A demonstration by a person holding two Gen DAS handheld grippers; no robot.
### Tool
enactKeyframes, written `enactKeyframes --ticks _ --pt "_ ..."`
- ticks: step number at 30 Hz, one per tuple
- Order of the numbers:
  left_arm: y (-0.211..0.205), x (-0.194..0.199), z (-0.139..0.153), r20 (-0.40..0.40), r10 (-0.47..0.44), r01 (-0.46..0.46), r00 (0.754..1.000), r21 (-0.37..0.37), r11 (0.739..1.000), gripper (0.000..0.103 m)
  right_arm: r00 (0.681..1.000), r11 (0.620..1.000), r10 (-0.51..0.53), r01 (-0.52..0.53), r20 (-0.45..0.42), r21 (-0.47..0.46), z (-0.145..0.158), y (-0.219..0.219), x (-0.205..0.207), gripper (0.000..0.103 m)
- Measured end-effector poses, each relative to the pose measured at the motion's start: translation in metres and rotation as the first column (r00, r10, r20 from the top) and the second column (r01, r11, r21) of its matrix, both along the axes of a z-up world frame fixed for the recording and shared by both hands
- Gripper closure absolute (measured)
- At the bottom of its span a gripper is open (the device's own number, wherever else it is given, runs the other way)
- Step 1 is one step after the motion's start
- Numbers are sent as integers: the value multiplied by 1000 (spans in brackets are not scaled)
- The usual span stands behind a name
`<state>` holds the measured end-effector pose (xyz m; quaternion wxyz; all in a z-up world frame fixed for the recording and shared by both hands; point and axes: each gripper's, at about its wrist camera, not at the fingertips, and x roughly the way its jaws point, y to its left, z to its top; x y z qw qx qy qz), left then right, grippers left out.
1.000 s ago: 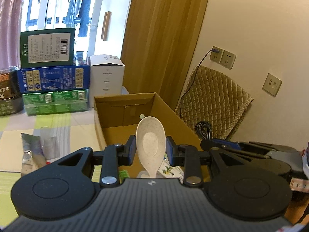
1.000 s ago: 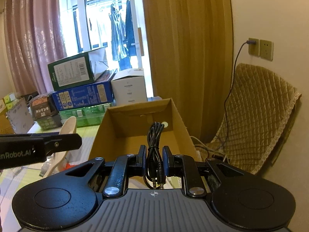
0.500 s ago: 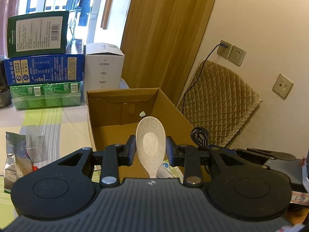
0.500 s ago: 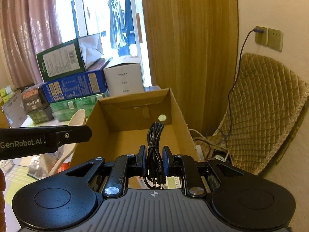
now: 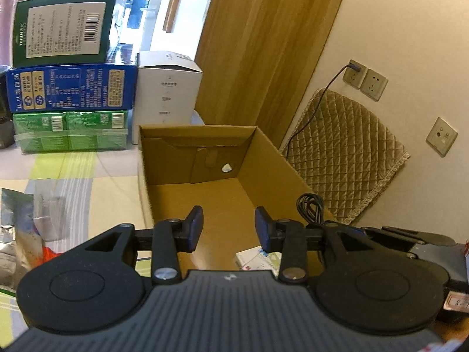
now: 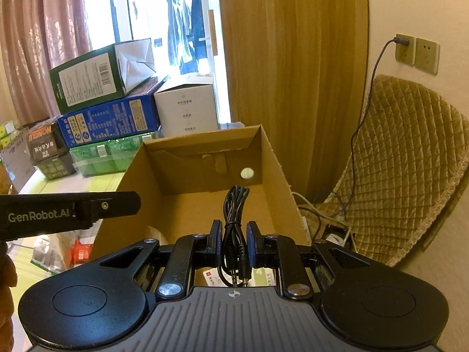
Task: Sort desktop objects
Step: 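Open both tools to drop the spoon and cable into the cardboard box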
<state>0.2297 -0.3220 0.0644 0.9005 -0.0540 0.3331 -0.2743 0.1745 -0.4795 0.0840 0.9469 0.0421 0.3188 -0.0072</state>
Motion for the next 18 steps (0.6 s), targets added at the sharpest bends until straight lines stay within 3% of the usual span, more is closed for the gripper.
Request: enactKeyframes --ticks 18 --pt "29 -4 9 32 27 -28 999 24 999 69 999 999 43 -43 -10 14 -1 18 10 89"
